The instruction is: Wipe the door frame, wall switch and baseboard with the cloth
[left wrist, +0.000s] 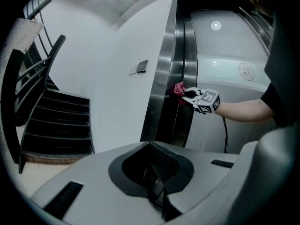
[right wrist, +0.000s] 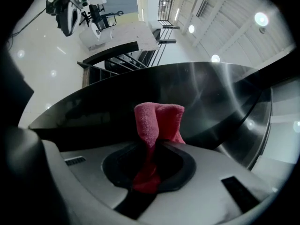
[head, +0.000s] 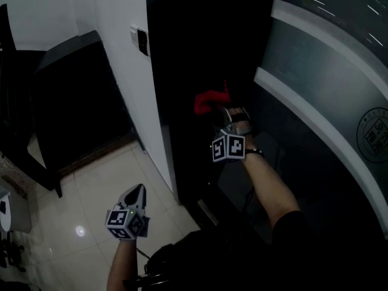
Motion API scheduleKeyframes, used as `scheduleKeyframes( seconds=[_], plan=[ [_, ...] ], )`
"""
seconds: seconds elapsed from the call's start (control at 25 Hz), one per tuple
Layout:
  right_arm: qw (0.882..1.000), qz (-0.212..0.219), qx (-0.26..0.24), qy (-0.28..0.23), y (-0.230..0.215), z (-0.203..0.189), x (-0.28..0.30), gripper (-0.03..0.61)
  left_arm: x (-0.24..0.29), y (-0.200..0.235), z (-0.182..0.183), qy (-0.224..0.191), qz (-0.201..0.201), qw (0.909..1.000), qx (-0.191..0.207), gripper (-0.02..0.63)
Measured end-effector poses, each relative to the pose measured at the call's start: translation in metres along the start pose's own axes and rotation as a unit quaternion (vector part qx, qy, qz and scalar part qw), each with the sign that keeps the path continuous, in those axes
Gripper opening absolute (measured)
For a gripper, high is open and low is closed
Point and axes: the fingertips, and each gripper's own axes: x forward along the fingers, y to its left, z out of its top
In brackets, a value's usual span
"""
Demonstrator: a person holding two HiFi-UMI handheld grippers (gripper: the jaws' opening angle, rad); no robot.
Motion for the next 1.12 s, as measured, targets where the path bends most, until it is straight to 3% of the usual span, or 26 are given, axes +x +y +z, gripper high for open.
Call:
scheduleKeyframes(
  seconds=[1.12],
  plan=[
    [0.994,0.096,0.028,0.039,0.124,-0.028,-0.007,0.063,-0.018,0.003,-0.034,0.054,0.025,0.9980,-0.019,0.000]
  ],
)
